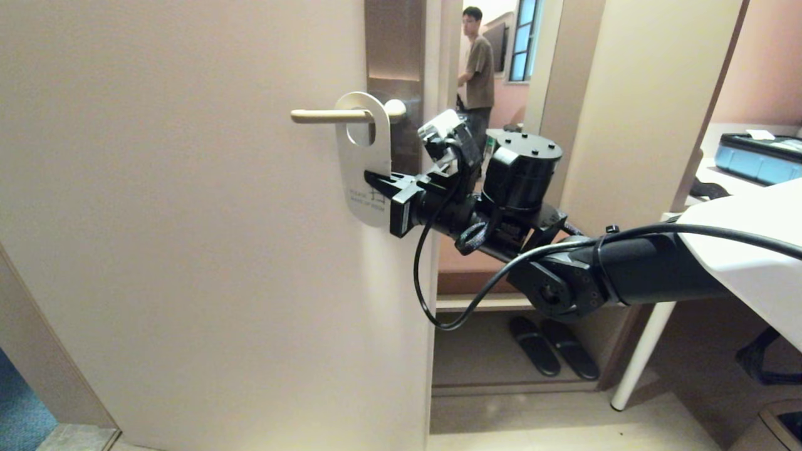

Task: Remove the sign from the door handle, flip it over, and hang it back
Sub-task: Take down the sign

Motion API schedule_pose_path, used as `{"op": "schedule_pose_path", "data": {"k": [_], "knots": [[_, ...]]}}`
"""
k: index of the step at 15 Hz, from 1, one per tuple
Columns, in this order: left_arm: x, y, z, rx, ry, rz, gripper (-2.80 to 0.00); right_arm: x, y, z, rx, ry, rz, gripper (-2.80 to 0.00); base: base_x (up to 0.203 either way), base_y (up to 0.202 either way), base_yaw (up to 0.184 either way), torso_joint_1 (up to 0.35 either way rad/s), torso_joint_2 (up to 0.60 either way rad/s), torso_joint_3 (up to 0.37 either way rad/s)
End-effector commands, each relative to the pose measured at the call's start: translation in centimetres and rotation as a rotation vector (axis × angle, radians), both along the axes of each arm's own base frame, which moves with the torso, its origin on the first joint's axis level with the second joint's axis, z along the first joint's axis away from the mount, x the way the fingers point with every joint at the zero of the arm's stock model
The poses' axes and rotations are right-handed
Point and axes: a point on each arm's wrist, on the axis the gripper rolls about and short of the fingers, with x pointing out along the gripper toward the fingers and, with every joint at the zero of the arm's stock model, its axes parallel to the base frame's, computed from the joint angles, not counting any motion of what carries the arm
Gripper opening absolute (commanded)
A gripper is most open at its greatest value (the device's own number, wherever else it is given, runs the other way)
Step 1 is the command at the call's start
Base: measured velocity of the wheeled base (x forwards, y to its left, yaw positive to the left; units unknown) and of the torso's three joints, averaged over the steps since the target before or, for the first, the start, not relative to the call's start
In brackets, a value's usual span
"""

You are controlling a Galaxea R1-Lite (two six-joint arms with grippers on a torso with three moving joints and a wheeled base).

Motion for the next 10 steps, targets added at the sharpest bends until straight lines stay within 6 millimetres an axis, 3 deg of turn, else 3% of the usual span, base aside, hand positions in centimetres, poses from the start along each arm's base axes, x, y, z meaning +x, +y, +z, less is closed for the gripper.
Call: {"op": "schedule_pose_path", "data": {"k": [1,6,10], "knots": [[0.0,0.0,0.0,-0.002,-0.001,0.001,-2.8,-0.2,0.5,0.0,0.006,-0.005,-0.006,-2.8,0.0,0.0,0.0,0.0,0.0,0.0],[0.0,0.0,0.0,-0.002,-0.001,0.001,-2.8,0.0,2.2,0.4,0.039,-0.02,-0.095,-2.8,0.0,0.0,0.0,0.0,0.0,0.0],[0.0,0.0,0.0,0.0,-0.001,0.001,-2.8,0.1,2.4,0.2,0.021,-0.027,-0.181,-2.8,0.0,0.0,0.0,0.0,0.0,0.0]]}}
